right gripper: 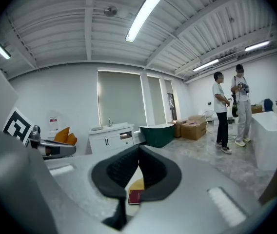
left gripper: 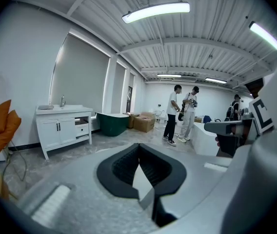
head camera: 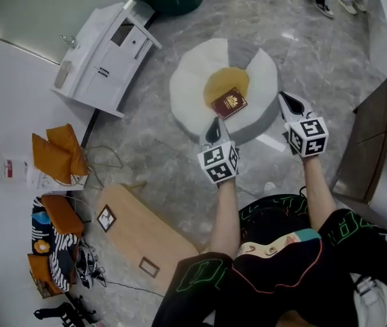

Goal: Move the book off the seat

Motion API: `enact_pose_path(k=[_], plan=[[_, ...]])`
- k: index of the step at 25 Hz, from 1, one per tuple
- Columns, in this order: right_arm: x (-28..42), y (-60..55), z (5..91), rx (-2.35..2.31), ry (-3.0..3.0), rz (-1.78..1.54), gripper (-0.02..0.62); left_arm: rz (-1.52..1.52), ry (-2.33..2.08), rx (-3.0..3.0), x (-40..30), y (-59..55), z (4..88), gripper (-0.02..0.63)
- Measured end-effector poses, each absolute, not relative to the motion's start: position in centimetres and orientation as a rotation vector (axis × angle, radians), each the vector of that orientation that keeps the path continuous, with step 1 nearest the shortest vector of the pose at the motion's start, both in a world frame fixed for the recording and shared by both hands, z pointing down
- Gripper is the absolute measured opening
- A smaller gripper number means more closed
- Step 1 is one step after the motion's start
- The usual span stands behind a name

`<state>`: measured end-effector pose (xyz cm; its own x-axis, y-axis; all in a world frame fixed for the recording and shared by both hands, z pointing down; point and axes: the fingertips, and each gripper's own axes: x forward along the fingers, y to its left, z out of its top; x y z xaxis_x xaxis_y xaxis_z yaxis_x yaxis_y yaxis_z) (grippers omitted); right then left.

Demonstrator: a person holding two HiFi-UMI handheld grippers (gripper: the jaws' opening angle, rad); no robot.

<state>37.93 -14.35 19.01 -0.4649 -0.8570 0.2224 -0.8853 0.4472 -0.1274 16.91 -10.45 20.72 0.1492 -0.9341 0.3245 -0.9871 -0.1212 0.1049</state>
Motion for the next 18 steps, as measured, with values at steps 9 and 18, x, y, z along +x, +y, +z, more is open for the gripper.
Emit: enact_pose_path(k=[9, 18], plan=[[27.4, -17.0, 21.4, 1.258, -2.599, 0.308, 0.003, 0.197, -1.98, 1.914, 7.7, -10.9, 22.9, 0.011], [25.7, -25.3, 28.0, 1.269, -2.401, 0.349, 0.003, 0.203, -1.805, 1.888, 6.7, -20.2, 30.5, 0.011]])
